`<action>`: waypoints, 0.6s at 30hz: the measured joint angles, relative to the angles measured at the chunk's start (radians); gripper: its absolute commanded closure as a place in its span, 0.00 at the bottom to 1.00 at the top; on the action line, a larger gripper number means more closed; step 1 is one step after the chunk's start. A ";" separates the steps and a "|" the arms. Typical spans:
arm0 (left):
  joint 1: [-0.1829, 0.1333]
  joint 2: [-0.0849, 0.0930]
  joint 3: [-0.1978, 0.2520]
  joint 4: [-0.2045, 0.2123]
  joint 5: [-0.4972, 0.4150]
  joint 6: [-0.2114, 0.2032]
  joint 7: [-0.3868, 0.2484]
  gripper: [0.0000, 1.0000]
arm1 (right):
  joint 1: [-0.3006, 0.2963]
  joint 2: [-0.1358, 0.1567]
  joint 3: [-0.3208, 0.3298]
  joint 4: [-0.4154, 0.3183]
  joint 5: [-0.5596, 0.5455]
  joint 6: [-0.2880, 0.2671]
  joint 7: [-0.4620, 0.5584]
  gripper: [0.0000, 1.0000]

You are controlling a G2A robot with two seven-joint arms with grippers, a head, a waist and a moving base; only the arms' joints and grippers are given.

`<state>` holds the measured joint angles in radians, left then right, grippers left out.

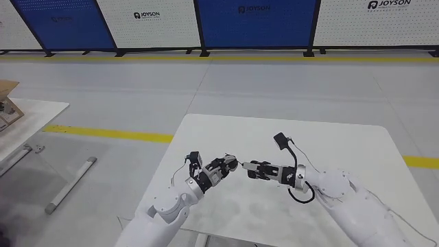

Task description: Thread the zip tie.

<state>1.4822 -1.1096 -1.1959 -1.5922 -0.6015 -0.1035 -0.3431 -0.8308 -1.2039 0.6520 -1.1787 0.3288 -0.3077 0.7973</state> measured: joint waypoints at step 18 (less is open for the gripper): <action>0.006 -0.005 -0.002 -0.004 0.012 -0.008 0.008 1.00 | -0.013 -0.021 0.033 0.016 -0.021 -0.001 0.025 1.00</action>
<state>1.4884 -1.1151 -1.1983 -1.5957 -0.5899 -0.1116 -0.3350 -0.8437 -1.2253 0.6850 -1.1623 0.3074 -0.3090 0.8223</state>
